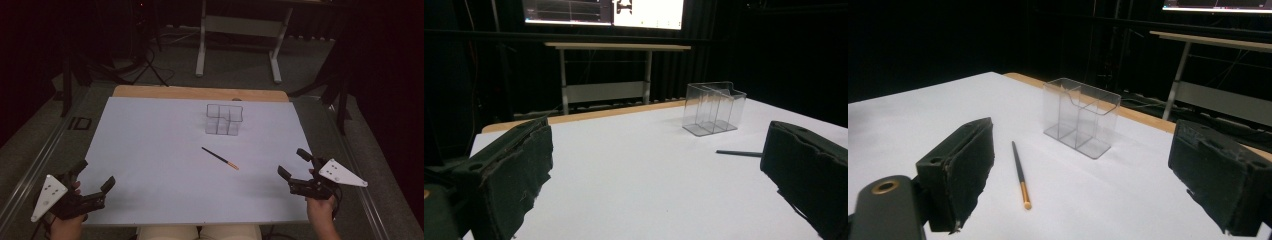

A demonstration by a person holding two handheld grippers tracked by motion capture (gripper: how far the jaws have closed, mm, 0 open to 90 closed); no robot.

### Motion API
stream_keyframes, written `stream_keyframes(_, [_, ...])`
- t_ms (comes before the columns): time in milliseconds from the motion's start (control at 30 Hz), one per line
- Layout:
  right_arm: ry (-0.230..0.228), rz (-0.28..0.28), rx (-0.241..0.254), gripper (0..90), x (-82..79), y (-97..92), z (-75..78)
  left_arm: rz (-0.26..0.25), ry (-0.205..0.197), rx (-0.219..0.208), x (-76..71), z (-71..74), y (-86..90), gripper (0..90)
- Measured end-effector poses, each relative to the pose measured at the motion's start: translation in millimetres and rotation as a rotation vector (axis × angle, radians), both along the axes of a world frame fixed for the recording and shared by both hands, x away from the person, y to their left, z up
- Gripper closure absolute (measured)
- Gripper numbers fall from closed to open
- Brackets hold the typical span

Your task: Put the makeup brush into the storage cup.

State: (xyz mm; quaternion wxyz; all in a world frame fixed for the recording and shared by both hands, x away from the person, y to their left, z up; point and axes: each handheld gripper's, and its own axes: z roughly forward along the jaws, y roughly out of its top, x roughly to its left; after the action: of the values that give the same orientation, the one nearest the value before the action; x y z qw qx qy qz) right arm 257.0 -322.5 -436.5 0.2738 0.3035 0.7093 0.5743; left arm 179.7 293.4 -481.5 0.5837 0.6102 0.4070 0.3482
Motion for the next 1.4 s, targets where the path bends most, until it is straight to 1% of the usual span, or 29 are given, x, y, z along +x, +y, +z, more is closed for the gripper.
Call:
stream_keyframes(33, [0.002,0.005,0.0,11.3,0.2,-0.3,-0.3,0.003,-0.001,0.005,-0.1,0.0,-0.1,1.6])
stream_keyframes(167, [0.019,0.008,-0.01,11.3,0.8,-0.7,-1.4,-0.001,-0.001,-0.002,0.7,0.4,-0.6,1.6])
stream_keyframes(300, [0.023,0.012,-0.011,11.3,-0.1,-1.9,-1.1,0.001,-0.002,-0.002,1.3,1.0,-1.5,1.6])
stream_keyframes(400, [0.034,0.015,-0.001,11.3,-0.6,-2.4,0.0,-0.001,-0.005,-0.007,1.7,1.5,-1.7,1.6])
stream_keyframes(500, [0.037,0.018,-0.014,11.2,-1.8,-1.7,0.6,-0.004,-0.009,-0.009,3.2,2.3,-2.0,1.6])
stream_keyframes(533, [0.045,0.018,-0.015,11.2,-2.1,-1.3,1.3,-0.003,-0.008,-0.008,4.2,2.4,-2.4,1.6])
stream_keyframes(600, [0.042,0.01,-0.026,11.2,-3.6,-0.2,2.4,-0.009,-0.007,-0.013,5.8,2.2,-3.1,1.6])
stream_keyframes(667, [0.063,0.01,-0.031,11.2,-3.2,2.2,2.5,-0.016,-0.005,-0.011,7.0,1.8,-3.9,1.6])
stream_keyframes(700, [0.067,0.005,-0.039,11.2,-3.0,3.6,2.1,-0.02,-0.004,-0.01,7.0,1.7,-4.6,1.6])
stream_keyframes(767, [0.075,0.011,-0.036,11.2,-3.1,5.3,2.0,-0.03,-0.006,-0.006,6.1,2.2,-5.3,1.6])
stream_keyframes(867, [0.085,0.032,-0.03,11.2,-5.7,12.1,6.5,-0.036,-0.012,-0.004,5.1,3.3,-5.6,1.6])
stream_keyframes(900, [0.088,0.025,-0.038,11.2,-6.1,13.8,8.2,-0.039,-0.015,-0.003,5.2,3.2,-5.8,1.6])
stream_keyframes(933, [0.085,0.026,-0.045,11.2,-5.4,15.1,10.3,-0.041,-0.014,0.002,5.4,2.8,-6.1,1.6])
stream_keyframes(1000, [0.087,0.033,-0.043,11.2,-4.8,16.3,12.7,-0.046,-0.012,0.003,5.0,2.2,-6.1,1.6])
stream_keyframes(1067, [0.082,0.04,-0.05,11.2,-3.5,20.1,18.7,-0.048,-0.011,-0.005,4.5,2.5,-5.8,1.6])
stream_keyframes(1100, [0.087,0.042,-0.049,11.2,-2.8,21.2,20.2,-0.047,-0.014,-0.011,4.3,2.9,-6.1,1.6])
stream_keyframes(1167, [0.105,0.056,-0.042,11.2,-0.5,24.1,23.1,-0.049,-0.017,-0.006,4.3,3.5,-6.5,1.6])
stream_keyframes(1267, [0.118,0.071,-0.074,11.2,5.1,30.3,27.0,-0.054,-0.013,-0.004,5.4,3.0,-7.2,1.6])
stream_keyframes(1400, [0.14,0.096,-0.09,11.2,14.3,35.2,32.2,-0.057,-0.011,-0.004,5.4,3.2,-7.7,1.6])
